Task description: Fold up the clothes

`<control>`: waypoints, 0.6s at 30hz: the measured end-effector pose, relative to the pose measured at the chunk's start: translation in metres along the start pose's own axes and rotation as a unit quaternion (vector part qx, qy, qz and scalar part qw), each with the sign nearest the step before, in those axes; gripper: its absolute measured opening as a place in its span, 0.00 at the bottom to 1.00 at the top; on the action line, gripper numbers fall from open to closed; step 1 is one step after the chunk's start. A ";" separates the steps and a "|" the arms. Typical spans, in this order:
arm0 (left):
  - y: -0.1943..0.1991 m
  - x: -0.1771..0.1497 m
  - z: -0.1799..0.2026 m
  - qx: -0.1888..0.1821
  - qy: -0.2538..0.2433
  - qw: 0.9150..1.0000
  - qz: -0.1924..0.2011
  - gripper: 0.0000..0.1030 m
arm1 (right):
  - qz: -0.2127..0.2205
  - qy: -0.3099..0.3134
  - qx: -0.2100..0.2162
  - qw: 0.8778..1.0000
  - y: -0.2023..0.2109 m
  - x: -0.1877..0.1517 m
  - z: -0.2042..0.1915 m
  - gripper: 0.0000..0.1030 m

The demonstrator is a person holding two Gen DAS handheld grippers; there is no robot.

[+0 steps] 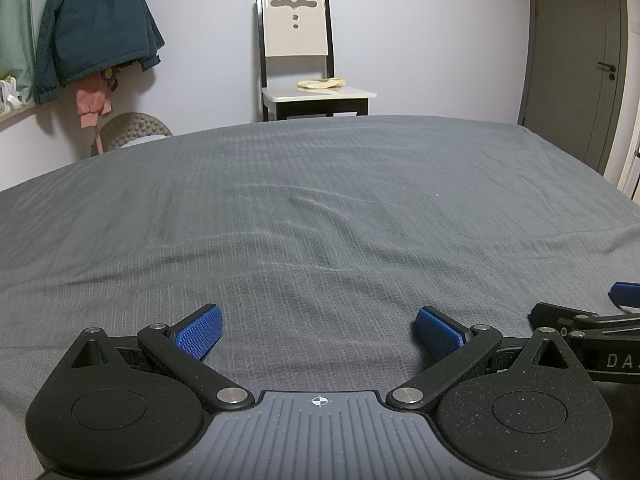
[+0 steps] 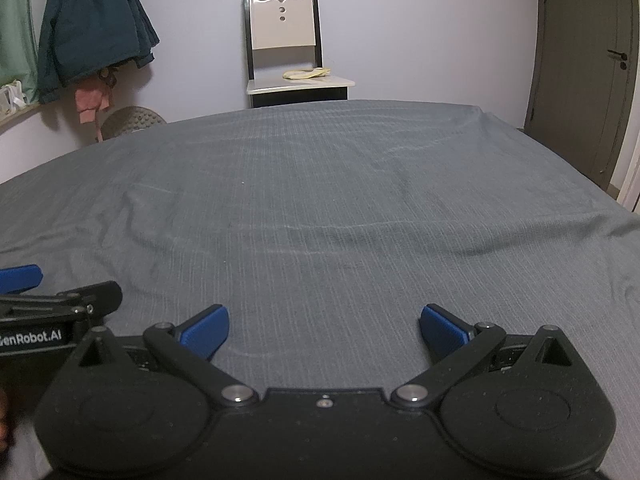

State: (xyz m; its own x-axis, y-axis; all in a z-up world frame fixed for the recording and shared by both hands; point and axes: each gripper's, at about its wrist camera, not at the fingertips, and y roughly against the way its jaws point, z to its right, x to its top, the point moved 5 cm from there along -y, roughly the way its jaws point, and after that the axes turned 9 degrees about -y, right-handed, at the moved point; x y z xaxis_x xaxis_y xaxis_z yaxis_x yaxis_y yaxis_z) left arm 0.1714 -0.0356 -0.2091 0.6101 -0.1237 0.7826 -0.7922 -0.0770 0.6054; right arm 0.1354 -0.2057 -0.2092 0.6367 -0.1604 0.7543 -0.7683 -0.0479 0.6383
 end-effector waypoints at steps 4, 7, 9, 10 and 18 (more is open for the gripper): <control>0.021 0.005 -0.017 0.039 0.027 0.999 -0.018 1.00 | 0.004 0.020 0.010 1.000 0.010 0.011 -0.014 1.00; 0.060 0.012 -0.049 0.072 0.057 0.996 -0.008 1.00 | 0.049 0.071 0.058 0.995 0.044 0.028 -0.048 1.00; 0.101 0.015 -0.080 0.113 0.076 0.991 0.000 1.00 | 0.056 0.092 0.095 0.990 0.068 0.036 -0.077 1.00; 0.119 0.015 -0.093 0.130 0.079 0.988 0.000 1.00 | 0.052 0.097 0.117 0.987 0.080 0.039 -0.092 1.00; 0.259 -0.018 -0.219 0.247 0.133 0.959 -0.047 1.00 | -0.073 0.114 0.306 0.942 0.160 0.009 -0.221 1.00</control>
State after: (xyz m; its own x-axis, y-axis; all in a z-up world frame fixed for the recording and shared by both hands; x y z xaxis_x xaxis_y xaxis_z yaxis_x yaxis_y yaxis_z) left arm -0.0414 0.1637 -0.0346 0.6091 0.1591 0.7769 -0.6031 -0.5432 0.5841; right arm 0.0326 0.0027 -0.0666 0.6826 0.1036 0.7234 -0.5219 -0.6238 0.5818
